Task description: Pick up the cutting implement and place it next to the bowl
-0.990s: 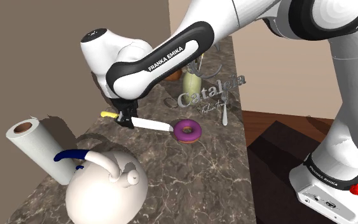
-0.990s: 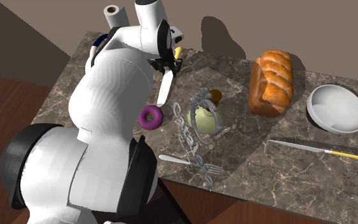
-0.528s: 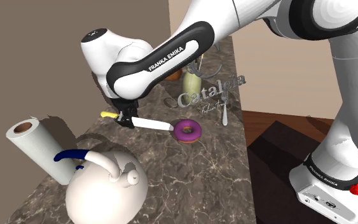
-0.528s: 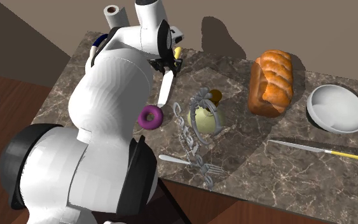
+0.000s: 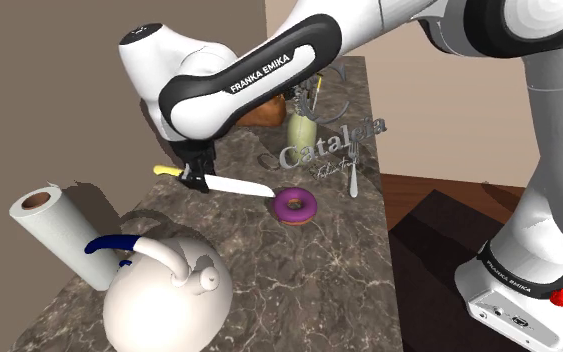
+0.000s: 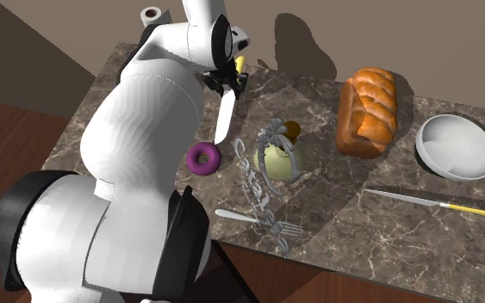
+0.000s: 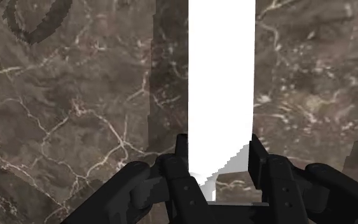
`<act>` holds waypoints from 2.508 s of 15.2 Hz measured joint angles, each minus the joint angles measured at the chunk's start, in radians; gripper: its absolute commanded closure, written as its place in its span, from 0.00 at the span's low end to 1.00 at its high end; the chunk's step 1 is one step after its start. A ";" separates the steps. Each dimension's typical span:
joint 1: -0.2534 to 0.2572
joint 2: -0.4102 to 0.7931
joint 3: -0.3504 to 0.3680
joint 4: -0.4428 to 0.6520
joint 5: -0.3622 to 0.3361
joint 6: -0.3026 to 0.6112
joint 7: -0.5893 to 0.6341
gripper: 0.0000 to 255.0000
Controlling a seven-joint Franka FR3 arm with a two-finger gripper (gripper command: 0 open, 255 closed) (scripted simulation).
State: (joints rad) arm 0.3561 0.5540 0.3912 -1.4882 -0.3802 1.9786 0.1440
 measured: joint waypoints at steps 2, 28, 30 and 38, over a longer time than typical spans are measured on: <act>0.000 -0.006 0.002 0.017 0.005 -0.022 -0.006 1.00; -0.026 -0.110 0.018 0.176 0.059 -0.265 -0.100 1.00; -0.068 -0.153 0.013 0.115 0.076 -0.239 -0.136 1.00; -0.228 -0.333 -0.027 -0.132 0.150 -0.129 -0.306 1.00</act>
State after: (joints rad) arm 0.1280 0.2213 0.3641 -1.6207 -0.2303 1.8497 -0.1620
